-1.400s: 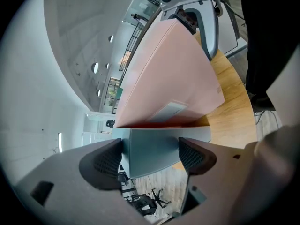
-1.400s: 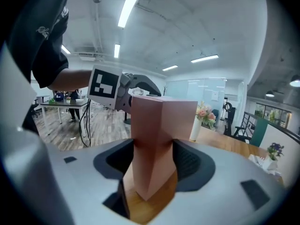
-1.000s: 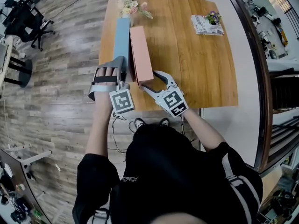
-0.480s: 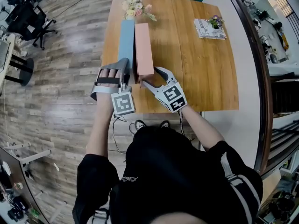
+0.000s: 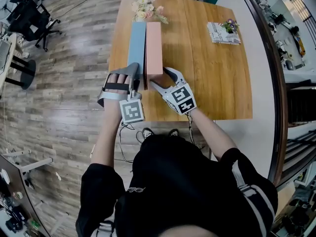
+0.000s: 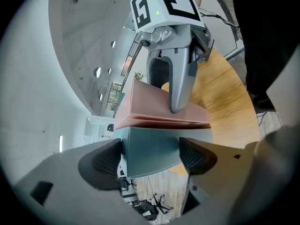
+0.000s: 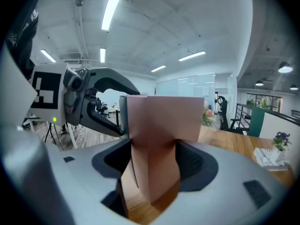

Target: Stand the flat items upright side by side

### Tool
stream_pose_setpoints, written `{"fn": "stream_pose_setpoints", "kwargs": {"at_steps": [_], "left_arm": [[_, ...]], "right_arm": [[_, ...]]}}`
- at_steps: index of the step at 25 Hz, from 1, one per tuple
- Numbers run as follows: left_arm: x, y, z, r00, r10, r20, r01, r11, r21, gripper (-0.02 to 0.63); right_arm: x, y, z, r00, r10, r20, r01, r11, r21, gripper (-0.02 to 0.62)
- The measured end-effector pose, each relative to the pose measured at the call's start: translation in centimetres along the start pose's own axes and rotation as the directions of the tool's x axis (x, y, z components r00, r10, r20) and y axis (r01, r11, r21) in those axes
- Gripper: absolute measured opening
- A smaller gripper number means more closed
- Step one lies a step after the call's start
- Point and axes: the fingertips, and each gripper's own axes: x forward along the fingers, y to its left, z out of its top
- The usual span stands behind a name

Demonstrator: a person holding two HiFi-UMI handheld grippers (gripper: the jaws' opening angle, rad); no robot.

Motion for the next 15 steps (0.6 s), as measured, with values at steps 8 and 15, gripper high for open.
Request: {"fn": "stream_pose_setpoints", "kwargs": {"at_steps": [8,15], "left_arm": [[0.0,-0.4,0.1,1.0,-0.008,0.019,0.009,0.998,-0.061,0.407],[-1.8,1.0,0.7,0.999,0.026,0.042,-0.019,0.986,-0.163,0.407]], "right_arm": [[0.4,0.0,0.1,1.0,0.001,0.0,-0.001,1.0,0.022,0.299],[-1.5,-0.6,0.2,0.999,-0.028,0.027,0.027,0.999,0.039,0.293]]}}
